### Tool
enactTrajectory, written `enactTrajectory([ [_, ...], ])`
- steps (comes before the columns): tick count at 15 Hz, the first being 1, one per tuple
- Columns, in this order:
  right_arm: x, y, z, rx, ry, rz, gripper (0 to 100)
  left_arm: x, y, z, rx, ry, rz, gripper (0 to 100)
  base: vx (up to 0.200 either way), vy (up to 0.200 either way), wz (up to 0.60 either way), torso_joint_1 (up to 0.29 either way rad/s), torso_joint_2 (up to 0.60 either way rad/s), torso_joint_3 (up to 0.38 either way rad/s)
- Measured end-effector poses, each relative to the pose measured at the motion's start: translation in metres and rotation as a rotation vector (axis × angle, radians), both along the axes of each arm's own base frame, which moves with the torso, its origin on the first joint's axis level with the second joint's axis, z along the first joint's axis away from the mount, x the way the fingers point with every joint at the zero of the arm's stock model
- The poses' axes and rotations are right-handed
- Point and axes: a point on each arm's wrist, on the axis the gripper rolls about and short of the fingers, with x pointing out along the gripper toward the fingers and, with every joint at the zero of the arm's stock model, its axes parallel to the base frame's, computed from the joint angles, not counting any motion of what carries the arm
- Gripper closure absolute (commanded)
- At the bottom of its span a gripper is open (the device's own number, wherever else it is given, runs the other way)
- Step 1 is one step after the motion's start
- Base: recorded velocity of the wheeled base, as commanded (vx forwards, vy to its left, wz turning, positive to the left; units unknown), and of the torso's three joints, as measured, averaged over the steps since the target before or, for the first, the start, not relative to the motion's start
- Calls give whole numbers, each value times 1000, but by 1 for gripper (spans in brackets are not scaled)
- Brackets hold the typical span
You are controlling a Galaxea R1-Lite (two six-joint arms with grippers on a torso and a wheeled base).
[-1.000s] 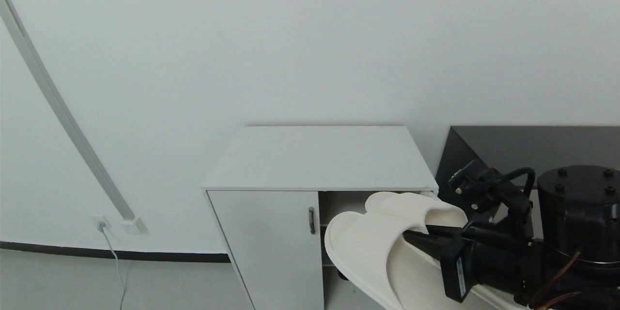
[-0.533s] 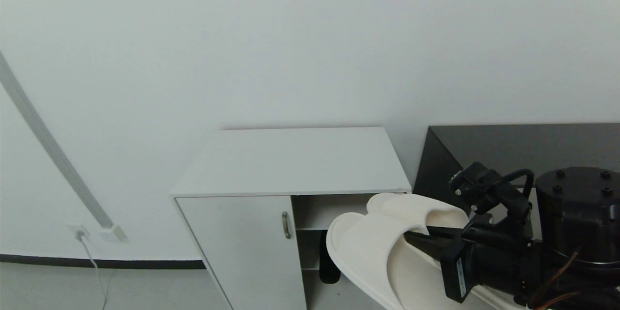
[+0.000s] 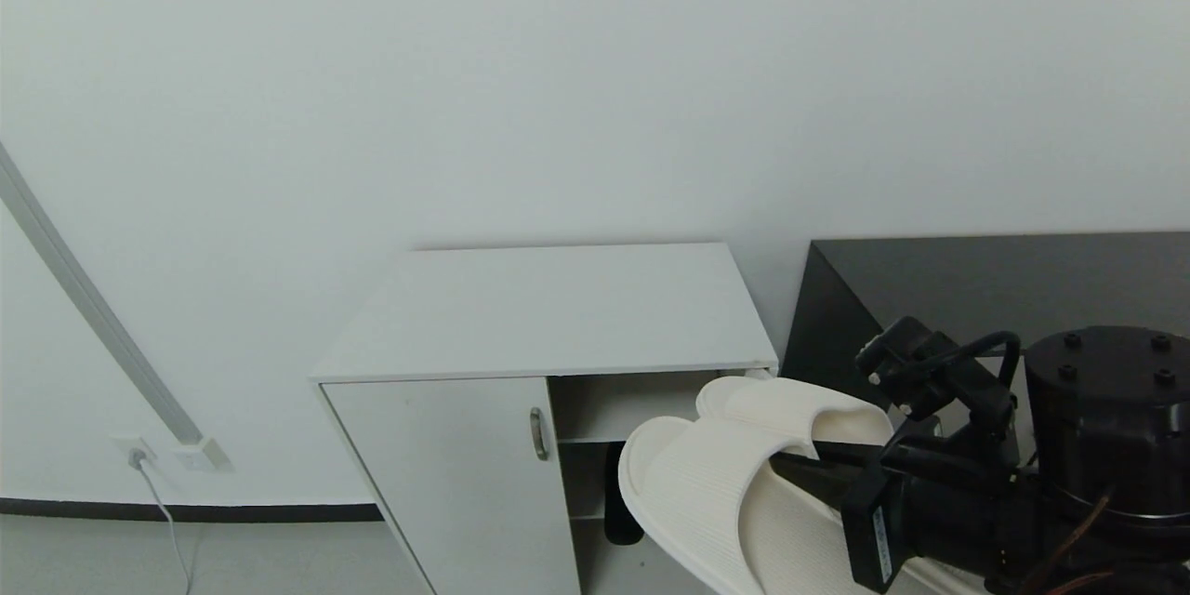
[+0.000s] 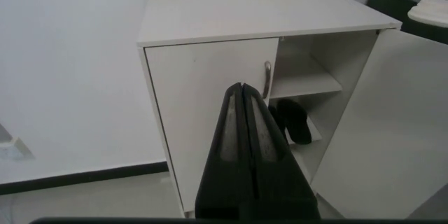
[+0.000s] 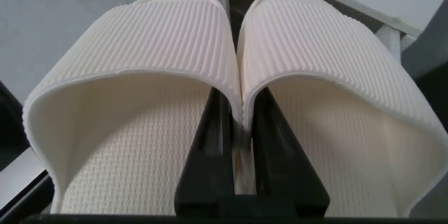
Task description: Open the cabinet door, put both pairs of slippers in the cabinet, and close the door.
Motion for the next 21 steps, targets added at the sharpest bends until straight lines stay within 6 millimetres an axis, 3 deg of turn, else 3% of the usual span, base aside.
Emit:
enactTrajectory([
  [5, 0, 1, -2, -5, 5, 1, 100, 0, 0, 0, 0, 0, 1, 100, 0, 0, 0, 0, 0, 0],
  [8, 0, 1, -2, -5, 5, 2, 100, 0, 0, 0, -1, 0, 0, 100, 0, 200, 0, 1, 1, 2],
  [21, -2, 2, -6, -6, 6, 12, 100, 0, 0, 0, -8, 0, 20, 100, 0, 0, 0, 0, 0, 0],
])
